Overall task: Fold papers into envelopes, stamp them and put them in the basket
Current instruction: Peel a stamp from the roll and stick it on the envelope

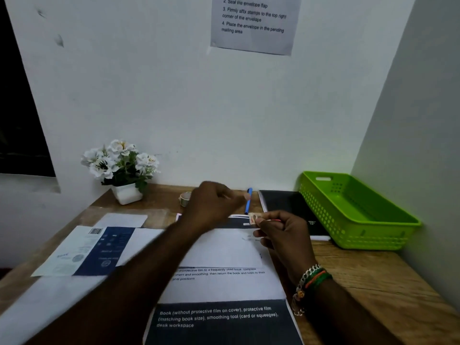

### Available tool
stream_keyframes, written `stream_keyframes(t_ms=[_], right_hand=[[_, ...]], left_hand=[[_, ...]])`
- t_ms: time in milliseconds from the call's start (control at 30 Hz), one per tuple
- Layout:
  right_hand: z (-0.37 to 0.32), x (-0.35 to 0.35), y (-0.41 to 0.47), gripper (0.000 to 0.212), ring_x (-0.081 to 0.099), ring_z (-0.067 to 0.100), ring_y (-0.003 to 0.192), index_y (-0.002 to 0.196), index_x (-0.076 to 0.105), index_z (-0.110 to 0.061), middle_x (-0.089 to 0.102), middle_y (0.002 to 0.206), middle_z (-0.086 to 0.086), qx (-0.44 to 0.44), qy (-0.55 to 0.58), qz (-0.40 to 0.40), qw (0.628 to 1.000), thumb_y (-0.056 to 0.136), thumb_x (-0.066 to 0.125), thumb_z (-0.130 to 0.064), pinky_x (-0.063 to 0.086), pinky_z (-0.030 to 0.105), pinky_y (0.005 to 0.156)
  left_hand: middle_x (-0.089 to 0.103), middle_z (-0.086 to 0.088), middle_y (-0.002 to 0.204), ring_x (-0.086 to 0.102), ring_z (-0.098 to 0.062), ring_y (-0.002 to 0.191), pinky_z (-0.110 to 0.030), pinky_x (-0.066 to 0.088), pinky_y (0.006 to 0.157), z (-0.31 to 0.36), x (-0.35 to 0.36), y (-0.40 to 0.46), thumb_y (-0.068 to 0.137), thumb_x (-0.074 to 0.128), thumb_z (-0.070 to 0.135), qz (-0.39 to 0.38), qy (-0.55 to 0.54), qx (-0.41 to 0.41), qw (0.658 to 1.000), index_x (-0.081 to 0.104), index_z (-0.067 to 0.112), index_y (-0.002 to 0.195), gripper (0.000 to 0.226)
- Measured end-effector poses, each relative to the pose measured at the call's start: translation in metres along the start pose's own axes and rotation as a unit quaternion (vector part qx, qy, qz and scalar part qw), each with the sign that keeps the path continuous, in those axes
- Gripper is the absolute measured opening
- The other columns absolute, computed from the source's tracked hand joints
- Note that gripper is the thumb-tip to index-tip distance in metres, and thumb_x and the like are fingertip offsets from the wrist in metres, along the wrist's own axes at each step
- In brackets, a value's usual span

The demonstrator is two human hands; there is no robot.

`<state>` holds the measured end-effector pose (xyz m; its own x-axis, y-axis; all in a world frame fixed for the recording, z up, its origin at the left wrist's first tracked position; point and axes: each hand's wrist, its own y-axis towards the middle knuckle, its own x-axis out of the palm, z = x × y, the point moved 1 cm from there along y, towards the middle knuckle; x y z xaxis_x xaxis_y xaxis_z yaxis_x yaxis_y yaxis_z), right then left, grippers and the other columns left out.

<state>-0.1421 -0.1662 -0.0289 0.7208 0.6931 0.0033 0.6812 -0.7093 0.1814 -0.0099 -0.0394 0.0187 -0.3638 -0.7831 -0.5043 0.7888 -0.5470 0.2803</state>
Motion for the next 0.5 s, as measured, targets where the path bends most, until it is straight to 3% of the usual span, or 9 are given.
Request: stream_keyframes(t_ms=[67, 167, 233, 367, 500], right_hand=[[-0.001, 0.001, -0.002, 0.01, 0.076, 0.022, 0.07, 0.092, 0.072, -0.004, 0.078, 0.079, 0.013, 0.006, 0.012, -0.002, 1.0, 0.09, 0.075, -0.014, 0.054, 0.025, 0.057], [-0.005, 0.002, -0.003, 0.01, 0.076, 0.024, 0.071, 0.092, 0.07, -0.002, 0.078, 0.08, 0.014, 0.019, 0.032, 0.001, 0.999, 0.089, 0.074, -0.011, 0.055, 0.026, 0.058], [-0.006, 0.002, -0.004, 0.006, 0.075, 0.023, 0.07, 0.091, 0.069, 0.0, 0.078, 0.081, 0.016, 0.031, 0.041, 0.001, 0.999, 0.09, 0.071, -0.006, 0.056, 0.025, 0.058], [-0.003, 0.004, -0.005, 0.011, 0.072, 0.024, 0.071, 0.092, 0.073, 0.002, 0.078, 0.087, 0.017, 0.063, 0.056, -0.025, 0.996, 0.093, 0.067, -0.007, 0.053, 0.028, 0.056], [-0.003, 0.001, 0.0, 0.021, 0.068, 0.02, 0.066, 0.089, 0.076, -0.004, 0.076, 0.086, 0.018, 0.055, 0.047, 0.015, 0.997, 0.099, 0.062, -0.017, 0.052, 0.028, 0.052]], left_hand=[[0.073, 0.007, 0.066, 0.062, 0.004, 0.058, -0.015, 0.048, 0.056, 0.005, 0.018, -0.016, 0.076, 0.09, 0.041, -0.072, -0.064, -0.031, 0.995, 0.081, 0.02, 0.081, 0.023], [0.075, 0.002, 0.073, 0.072, -0.01, 0.069, -0.026, 0.057, 0.061, 0.001, 0.032, -0.023, 0.084, 0.084, 0.017, -0.034, -0.104, -0.038, 0.993, 0.079, 0.021, 0.083, 0.007], [0.077, 0.003, 0.08, 0.074, -0.014, 0.075, -0.023, 0.057, 0.058, -0.004, 0.033, -0.02, 0.09, 0.077, 0.008, -0.008, -0.124, -0.038, 0.992, 0.078, 0.021, 0.086, 0.014], [0.079, -0.004, 0.09, 0.076, -0.012, 0.074, -0.018, 0.051, 0.052, -0.014, 0.032, -0.016, 0.092, 0.074, 0.006, -0.015, -0.167, -0.05, 0.985, 0.081, 0.013, 0.095, 0.01], [0.075, 0.002, 0.083, 0.066, -0.002, 0.065, -0.017, 0.051, 0.052, -0.02, 0.031, -0.012, 0.094, 0.073, 0.008, -0.034, -0.154, -0.039, 0.987, 0.081, 0.01, 0.098, 0.009]])
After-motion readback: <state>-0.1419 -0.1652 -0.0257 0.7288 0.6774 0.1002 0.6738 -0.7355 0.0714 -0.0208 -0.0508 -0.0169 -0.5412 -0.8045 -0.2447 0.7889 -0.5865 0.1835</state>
